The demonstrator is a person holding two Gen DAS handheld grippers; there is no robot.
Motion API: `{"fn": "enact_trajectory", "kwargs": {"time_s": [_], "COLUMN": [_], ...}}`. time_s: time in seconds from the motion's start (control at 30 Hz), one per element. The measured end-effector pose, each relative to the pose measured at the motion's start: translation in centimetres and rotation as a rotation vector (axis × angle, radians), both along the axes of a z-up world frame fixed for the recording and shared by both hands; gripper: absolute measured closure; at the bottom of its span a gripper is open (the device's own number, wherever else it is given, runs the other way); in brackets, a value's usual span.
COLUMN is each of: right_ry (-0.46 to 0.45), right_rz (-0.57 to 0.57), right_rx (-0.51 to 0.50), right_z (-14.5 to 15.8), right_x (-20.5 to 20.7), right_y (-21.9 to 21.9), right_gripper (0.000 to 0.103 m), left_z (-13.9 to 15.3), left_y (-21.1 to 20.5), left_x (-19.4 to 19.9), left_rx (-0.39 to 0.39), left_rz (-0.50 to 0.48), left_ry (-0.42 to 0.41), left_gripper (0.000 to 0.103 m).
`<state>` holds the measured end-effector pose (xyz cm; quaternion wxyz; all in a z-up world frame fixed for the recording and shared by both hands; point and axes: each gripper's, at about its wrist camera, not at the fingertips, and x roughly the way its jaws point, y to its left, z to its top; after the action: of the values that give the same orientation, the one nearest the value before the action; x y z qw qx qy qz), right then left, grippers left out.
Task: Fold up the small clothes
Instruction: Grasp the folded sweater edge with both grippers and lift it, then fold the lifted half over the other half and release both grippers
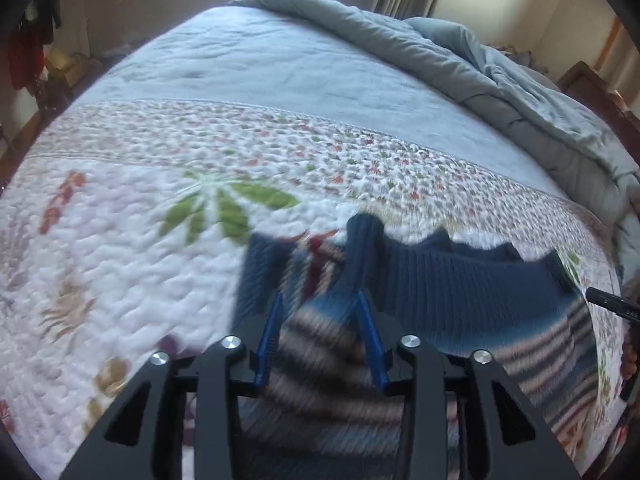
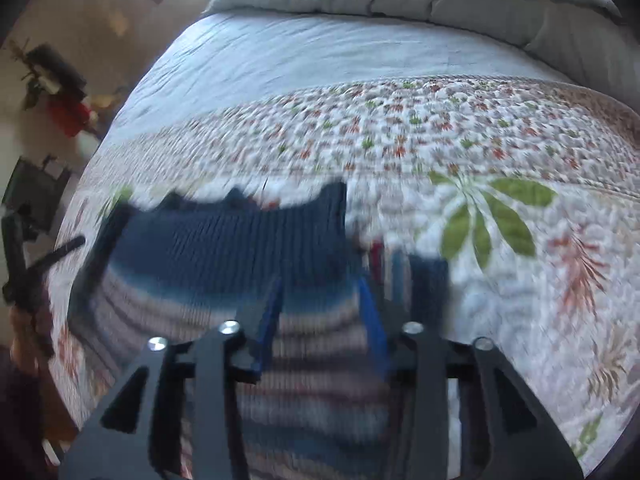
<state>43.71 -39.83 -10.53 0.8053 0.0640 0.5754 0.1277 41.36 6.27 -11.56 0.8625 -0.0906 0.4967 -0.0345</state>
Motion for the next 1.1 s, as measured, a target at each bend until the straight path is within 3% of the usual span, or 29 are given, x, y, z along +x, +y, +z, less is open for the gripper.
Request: {"fn": "enact_trajectory", "kwargs": {"time_s": [0.2,0.33,0.47,0.53,0.6,0.67,0.93,1.1], "right_ry": [0.047,0.082,0.122,0.115,0.099,0.090,0.049,0.164], "right_rz": [0.080,0.086,0.060,0.065,0.066,0.059,0.079,0.039], "right_rx": [0.051,0.056,0.105,0.080,0.089,0.125,0.151,0.094], "right_z": [1.0,-0.8,-3.0,-3.2,-2.8,-2.2,0.5,-4.5], "right_x": [-10.6,-13.6,-14.5,-14.8,-15.0,-15.0,-16.1,-16.0], "right_y": [-2.0,-2.1,-2.1,-1.9,-2.2,-2.9,-3.7,-4.3], "right_gripper": [0.048,0.048,0.056,0.069,0.083,0.091,0.095,0.095], "left_z": [-0.7,-2.6,-4.5,-5.1,-5.2,-4.9,-3.1,-5.8], "left_y": [3.6,3.3,2.4,1.8,1.5,1.7,3.7,4.3], "left_x": [-9.9,-12.4,-12.9,-12.7,-12.7,-12.6,-13.6,-13.7], "left_rx": [-0.014,-0.026,-0.045,-0.021,0.018,0.013,-0.044,-0.027], "left_rz": [-0.032,-0.044,-0.029,-0.034,-0.028,-0.021,0.010,0.012], "left_ry": [0.024,0.051,0.089,0.109,0.131,0.145,0.165,0.219], "left_gripper": [0.059,0.058,0.054,0.057,0.086,0.092,0.094,0.094]}}
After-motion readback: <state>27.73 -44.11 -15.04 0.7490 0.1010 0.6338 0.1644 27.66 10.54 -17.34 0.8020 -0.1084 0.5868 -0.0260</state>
